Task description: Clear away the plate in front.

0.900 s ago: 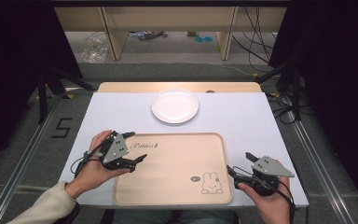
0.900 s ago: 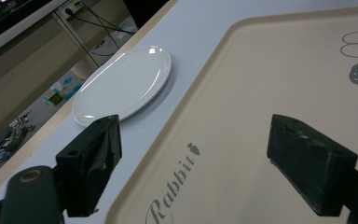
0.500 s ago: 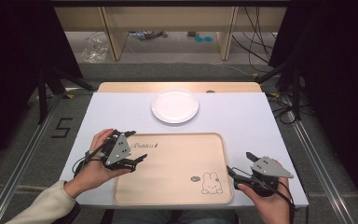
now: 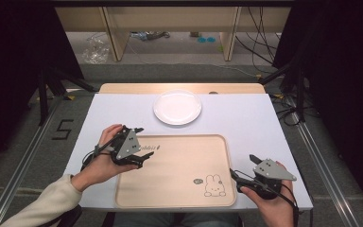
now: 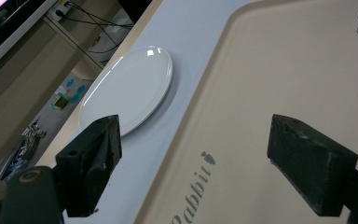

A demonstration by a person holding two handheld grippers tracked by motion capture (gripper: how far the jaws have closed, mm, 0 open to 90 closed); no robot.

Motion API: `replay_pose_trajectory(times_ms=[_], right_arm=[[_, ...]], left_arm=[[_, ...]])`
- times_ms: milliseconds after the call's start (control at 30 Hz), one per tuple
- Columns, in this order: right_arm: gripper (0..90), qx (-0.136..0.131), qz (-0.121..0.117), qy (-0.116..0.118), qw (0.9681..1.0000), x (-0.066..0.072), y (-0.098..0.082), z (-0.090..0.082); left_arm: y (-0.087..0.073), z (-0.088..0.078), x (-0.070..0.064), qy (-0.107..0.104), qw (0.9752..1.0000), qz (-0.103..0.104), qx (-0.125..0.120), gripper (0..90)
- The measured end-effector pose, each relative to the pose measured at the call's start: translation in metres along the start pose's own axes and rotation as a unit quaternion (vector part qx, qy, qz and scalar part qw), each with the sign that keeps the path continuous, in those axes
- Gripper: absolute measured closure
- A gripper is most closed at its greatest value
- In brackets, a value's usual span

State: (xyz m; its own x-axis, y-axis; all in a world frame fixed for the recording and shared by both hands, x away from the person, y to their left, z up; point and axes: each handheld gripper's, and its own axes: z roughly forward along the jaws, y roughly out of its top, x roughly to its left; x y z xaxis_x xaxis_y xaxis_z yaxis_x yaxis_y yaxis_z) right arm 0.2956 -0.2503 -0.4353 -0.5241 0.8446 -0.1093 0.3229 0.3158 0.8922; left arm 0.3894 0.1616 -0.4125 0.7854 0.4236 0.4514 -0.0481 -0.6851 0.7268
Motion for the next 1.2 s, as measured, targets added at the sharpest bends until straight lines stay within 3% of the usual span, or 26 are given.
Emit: replay_pose_trajectory(times_ms=[133,167,300,467,800,967,1133,1167,1200], right_arm=[[19.7,0.001,-0.005,-0.001,1.0,0.0,0.0,0.0],[19.7,0.002,-0.006,-0.001,1.0,0.0,0.0,0.001],[19.7,0.006,-0.002,0.001,1.0,-0.001,0.0,0.0],[19.6,0.007,-0.003,0.003,1.0,-0.001,-0.001,0.0],[19.6,0.006,-0.011,0.0,0.9999,-0.001,-0.001,0.001],[19.6,0.008,-0.012,0.002,0.9999,-0.001,-0.001,0.001],[19.6,0.005,-0.012,-0.001,0.9999,0.0,-0.001,0.001],[19.6,0.008,-0.012,0.002,0.9999,-0.001,-0.001,0.001],[19.6,0.008,-0.012,0.002,0.9999,-0.001,-0.001,0.001]], left_arm=[[0.005,0.011,0.007,0.002,0.9999,0.013,0.011,17.2],[0.009,0.019,0.012,0.006,0.9994,0.027,0.02,17.2],[0.013,0.031,0.018,0.004,0.9992,0.027,0.03,17.2],[0.024,0.047,0.03,0.012,0.998,0.044,0.043,17.2],[0.042,0.086,0.049,0.0,0.9969,0.046,0.063,17.3],[0.046,0.112,0.058,0.0,0.995,0.052,0.086,17.5],[0.047,0.126,0.06,0.003,0.9937,0.053,0.099,17.8],[0.048,0.132,0.062,-0.001,0.9903,0.069,0.121,17.8],[0.048,0.132,0.062,-0.001,0.9903,0.069,0.121,17.9]])
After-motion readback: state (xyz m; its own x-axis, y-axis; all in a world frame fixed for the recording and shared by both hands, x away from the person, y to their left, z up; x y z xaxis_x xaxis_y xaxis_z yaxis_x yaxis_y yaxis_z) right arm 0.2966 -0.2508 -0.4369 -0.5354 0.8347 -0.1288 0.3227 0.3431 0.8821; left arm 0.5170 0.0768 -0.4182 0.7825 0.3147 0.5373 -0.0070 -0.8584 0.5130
